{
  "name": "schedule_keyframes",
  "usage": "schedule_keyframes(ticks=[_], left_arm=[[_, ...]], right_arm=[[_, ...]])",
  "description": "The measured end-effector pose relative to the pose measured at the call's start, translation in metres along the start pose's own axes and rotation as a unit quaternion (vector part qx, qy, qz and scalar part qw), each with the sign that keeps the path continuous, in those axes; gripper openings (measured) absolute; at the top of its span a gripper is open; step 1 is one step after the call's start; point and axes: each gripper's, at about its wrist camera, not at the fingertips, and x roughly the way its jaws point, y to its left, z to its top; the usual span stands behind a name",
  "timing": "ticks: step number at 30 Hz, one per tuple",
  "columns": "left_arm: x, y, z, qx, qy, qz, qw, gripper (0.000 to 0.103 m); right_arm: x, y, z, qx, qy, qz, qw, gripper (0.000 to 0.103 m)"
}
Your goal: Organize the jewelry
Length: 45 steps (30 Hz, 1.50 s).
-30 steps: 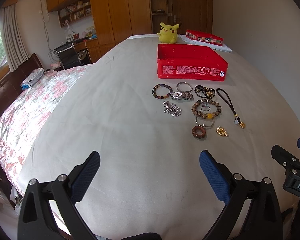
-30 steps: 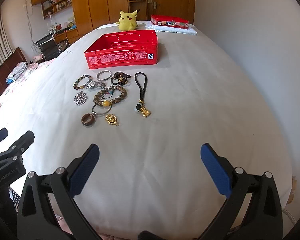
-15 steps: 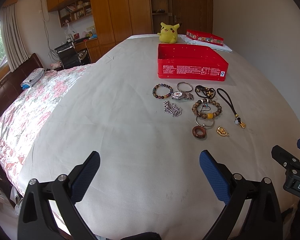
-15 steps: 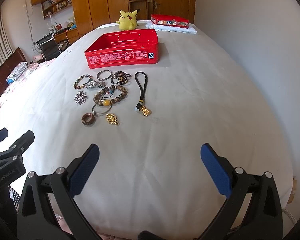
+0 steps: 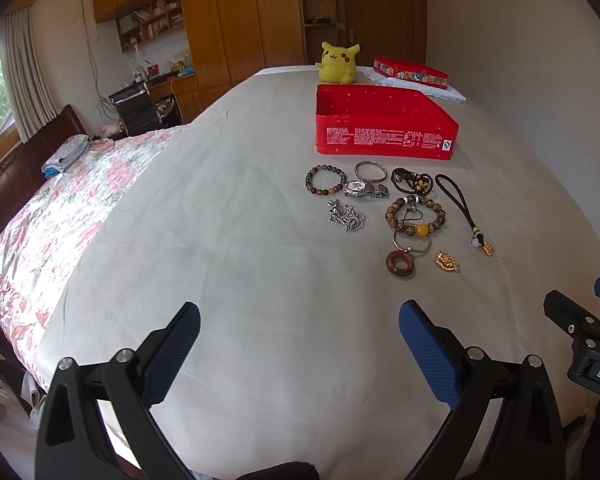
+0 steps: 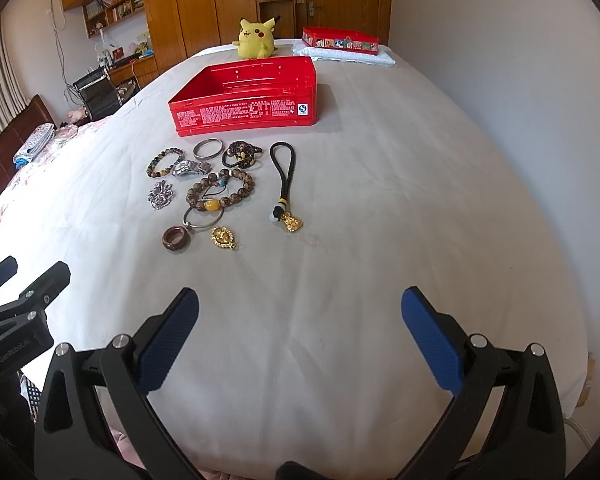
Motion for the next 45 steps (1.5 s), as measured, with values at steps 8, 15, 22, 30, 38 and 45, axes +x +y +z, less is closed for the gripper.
schedule_keyframes(ticks=[8, 15, 22, 30, 38, 45], left_arm=[[0.006, -0.001, 0.005, 0.000, 0.008, 0.000, 1.0000, 0.099], [0.031, 0.020, 0.015, -0.017, 0.037, -0.065, 0.9971, 0.099], [0.072, 0.056, 0.044, -0.072, 0.089, -0.095, 0.9888, 0.099], [0.128, 0.050, 0.104, -0.056, 0.132, -0.088, 0.9857, 0.099], [0.198, 0.033, 0.146, -0.063, 0.193, -0.092, 0.9749, 0.084], [0.230, 0.026, 0.154, -0.058, 0.215, -0.079, 0.9717, 0.067]], right_arm=[[0.006, 0.001, 0.003, -0.003, 0.008, 0.007, 1.000, 0.100], [0.035, 0.002, 0.014, -0.014, 0.069, 0.081, 0.994, 0.100], [0.076, -0.017, 0.054, 0.010, 0.141, 0.114, 0.983, 0.100], [0.122, -0.025, 0.111, 0.031, 0.166, 0.152, 0.974, 0.100], [0.155, -0.029, 0.154, 0.055, 0.166, 0.173, 0.969, 0.094], [0.173, -0.028, 0.169, 0.041, 0.157, 0.157, 0.974, 0.077]])
